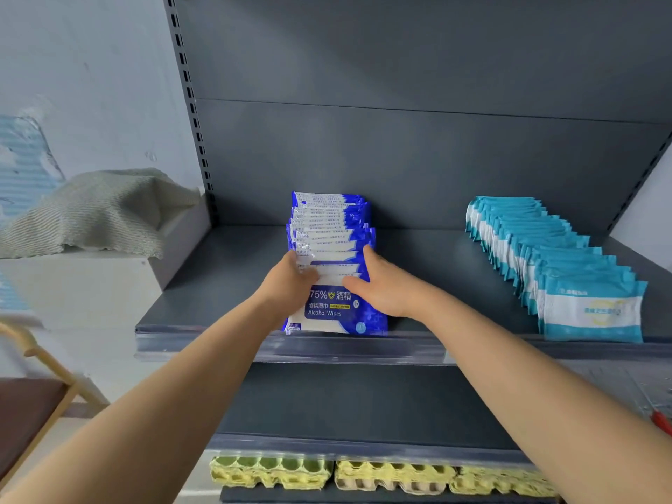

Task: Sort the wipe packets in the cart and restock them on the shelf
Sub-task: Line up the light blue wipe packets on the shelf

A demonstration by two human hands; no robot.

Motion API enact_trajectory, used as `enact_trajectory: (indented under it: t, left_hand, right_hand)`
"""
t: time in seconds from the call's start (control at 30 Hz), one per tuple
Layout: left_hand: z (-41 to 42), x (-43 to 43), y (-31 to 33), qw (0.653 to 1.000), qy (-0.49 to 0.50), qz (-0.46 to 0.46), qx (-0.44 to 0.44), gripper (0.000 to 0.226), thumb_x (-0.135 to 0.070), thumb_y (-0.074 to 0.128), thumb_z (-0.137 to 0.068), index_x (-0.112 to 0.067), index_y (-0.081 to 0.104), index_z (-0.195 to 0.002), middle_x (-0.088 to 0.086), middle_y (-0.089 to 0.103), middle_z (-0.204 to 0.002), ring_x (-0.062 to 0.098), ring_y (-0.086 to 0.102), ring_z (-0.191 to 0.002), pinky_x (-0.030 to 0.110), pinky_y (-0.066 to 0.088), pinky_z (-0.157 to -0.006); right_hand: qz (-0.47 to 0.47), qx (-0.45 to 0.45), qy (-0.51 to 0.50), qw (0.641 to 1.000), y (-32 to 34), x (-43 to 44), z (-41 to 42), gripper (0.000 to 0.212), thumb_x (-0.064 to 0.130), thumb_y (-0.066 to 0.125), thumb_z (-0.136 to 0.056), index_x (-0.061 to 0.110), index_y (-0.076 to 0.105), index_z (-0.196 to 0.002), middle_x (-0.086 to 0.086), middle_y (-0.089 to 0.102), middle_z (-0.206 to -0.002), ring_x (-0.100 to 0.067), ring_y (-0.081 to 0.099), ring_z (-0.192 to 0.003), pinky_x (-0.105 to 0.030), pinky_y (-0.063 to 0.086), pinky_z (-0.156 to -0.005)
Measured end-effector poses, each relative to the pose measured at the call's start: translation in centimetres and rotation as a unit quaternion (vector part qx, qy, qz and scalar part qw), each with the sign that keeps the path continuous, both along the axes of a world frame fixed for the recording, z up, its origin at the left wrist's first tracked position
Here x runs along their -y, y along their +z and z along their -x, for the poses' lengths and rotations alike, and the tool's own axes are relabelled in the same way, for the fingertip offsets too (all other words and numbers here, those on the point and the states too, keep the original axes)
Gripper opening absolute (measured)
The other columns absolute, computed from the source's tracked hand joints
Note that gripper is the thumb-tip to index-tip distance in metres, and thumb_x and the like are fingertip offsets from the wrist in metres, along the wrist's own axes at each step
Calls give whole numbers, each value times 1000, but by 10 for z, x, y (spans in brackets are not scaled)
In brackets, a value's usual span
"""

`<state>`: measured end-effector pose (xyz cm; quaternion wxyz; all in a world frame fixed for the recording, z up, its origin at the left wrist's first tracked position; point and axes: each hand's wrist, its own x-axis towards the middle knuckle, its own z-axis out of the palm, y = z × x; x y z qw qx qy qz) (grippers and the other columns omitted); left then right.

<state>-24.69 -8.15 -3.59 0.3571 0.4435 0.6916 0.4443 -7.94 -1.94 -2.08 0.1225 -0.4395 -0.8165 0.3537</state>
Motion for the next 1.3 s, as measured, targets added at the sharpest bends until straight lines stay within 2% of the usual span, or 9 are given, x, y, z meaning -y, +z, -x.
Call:
enact_trajectory:
  t: [0.07, 0.17, 0.3, 0.4, 0.57, 0.77, 1.0, 1.17, 1.3]
  left_hand:
    - [4, 3, -3, 999, -17, -11, 27, 23, -20, 49, -96, -17, 53, -118, 5, 70, -108, 21, 70, -89, 44, 57, -83]
    - [9, 10, 2, 996, -27, -64, 51, 26, -29, 55, -96, -22, 48, -120, -4, 68, -105, 15, 70, -84, 37, 59, -74]
    - [20, 20, 6, 989, -70, -19, -127, 63, -37, 77, -74, -34, 41, -126, -6, 56, -114, 17, 67, -92, 31, 60, -68]
    - [25, 24, 6, 977, -86, -5, -196, 63, -34, 83, -68, -32, 45, -118, -7, 56, -113, 10, 66, -83, 21, 57, -62]
    - [18, 13, 2, 965, -31, -61, -253, 68, -34, 86, -65, -25, 44, -118, -5, 57, -112, 19, 61, -92, 34, 55, -77]
    - [24, 27, -10, 959, -66, -89, -261, 63, -37, 89, -57, -28, 43, -100, -7, 55, -112, 15, 61, -90, 30, 57, -70]
    - [27, 33, -18, 962, -93, -99, -236, 59, -32, 90, -59, -33, 44, -97, -4, 56, -113, 14, 63, -90, 31, 59, -72]
    - [18, 29, -16, 973, -82, -74, -203, 88, -34, 90, -57, -30, 34, -125, -10, 55, -110, 6, 64, -86, 31, 58, -75]
    - [20, 31, -14, 973, -82, -70, -202, 95, -36, 90, -57, -24, 33, -132, -13, 53, -114, -2, 60, -84, 14, 50, -64]
  right_hand:
    - [-8, -15, -5, 1000, 4, -3, -7, 56, 36, 48, -96, 23, 25, -146, 3, 45, -144, -14, 53, -117, -30, 45, -91]
    - [-37, -25, -15, 999, 15, -8, -17, 64, 39, 56, -93, 28, 24, -148, 4, 38, -149, -12, 47, -124, -25, 37, -94]
    - [-36, 26, 37, 998, 22, -8, -19, 95, 40, 81, -71, 37, 25, -147, 6, 22, -151, -14, 38, -132, -27, 36, -106]
    - [-72, 80, 64, 992, 12, -5, -16, 95, 40, 84, -65, 39, 32, -144, 6, 13, -151, -16, 32, -136, -30, 36, -109]
    - [-128, 37, 28, 991, 7, -10, -9, 85, 28, 83, -69, 33, 38, -141, 1, 17, -149, -20, 36, -133, -27, 37, -102]
    - [-109, 37, 48, 992, 10, -4, -18, 82, 25, 82, -72, 40, 39, -140, 5, 0, -158, -14, 20, -144, -32, 39, -107]
    - [-85, 16, 40, 995, 11, 5, -19, 67, 31, 80, -75, 32, 50, -135, 3, 13, -157, -14, 28, -140, -33, 37, -110]
    - [-112, 14, -53, 992, 14, 8, -20, 81, 44, 78, -73, 22, 40, -141, 0, 39, -137, -12, 50, -108, -23, 39, -87]
    - [-112, 12, -33, 993, 9, 14, -15, 76, 34, 72, -82, 16, 34, -146, -1, 43, -146, -17, 49, -124, -25, 42, -90]
